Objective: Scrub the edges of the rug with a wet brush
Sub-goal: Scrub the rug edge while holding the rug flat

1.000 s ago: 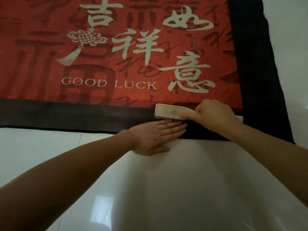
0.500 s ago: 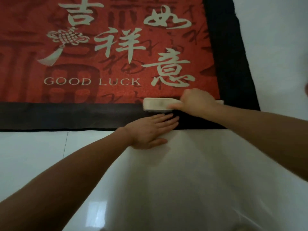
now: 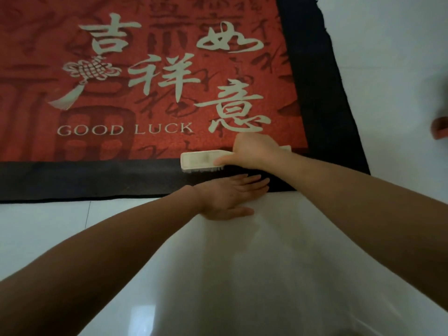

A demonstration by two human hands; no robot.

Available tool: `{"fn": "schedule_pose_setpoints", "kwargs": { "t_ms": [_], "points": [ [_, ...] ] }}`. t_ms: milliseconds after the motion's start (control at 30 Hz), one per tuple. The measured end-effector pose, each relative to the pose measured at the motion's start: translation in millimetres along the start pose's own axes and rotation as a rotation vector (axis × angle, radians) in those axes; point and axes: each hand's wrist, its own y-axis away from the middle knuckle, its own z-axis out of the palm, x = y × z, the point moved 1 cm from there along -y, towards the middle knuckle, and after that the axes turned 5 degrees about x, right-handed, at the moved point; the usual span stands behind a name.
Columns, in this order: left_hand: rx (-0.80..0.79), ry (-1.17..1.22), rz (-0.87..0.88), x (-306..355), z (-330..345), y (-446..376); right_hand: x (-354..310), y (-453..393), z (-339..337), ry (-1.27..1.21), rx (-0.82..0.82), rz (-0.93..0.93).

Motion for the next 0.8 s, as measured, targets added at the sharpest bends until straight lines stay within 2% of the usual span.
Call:
{"fn": "schedule_pose_setpoints", "kwargs": {
  "t_ms": [167, 200, 267, 367, 400, 533, 700, 800],
  "points": [
    [0.053, 0.06, -0.039, 6.9, -1.1, 0.0, 95.9, 50.8, -13.7, -0.154, -0.092, 0.304],
    [0.079, 0.064, -0.047, 9.7, -0.9, -3.5, 96.8, 52.7, -13.1, -0.168, -0.068, 0.309],
    [0.12, 0.053, -0.06, 12.4, 1.0, -8.5, 69.6, 34.7, -3.8, -0.121, -0.01, 0.199],
    [0.09, 0.051, -0.051, 13.1, -0.3, -11.2, 29.7, 19.8, 3.1, -0.037, 0.057, 0.056],
    [0.065, 0.058, -0.047, 10.4, -2.1, -8.0, 35.6, 23.6, 0.9, -0.028, 0.064, 0.058],
    [0.071, 0.056, -0.036, 10.2, -14.6, -13.8, 115.0, 57.4, -8.7, -0.124, -0.039, 0.295],
    [0.032, 0.04, 0.017, 26.9, -11.9, -52.1, 69.8, 30.7, 1.0, -0.07, 0.028, 0.104],
    [-0.016, 0.062, 0.018, 23.9, -15.9, -53.3, 97.5, 44.1, -10.9, -0.038, -0.008, 0.12]
  ]
}}
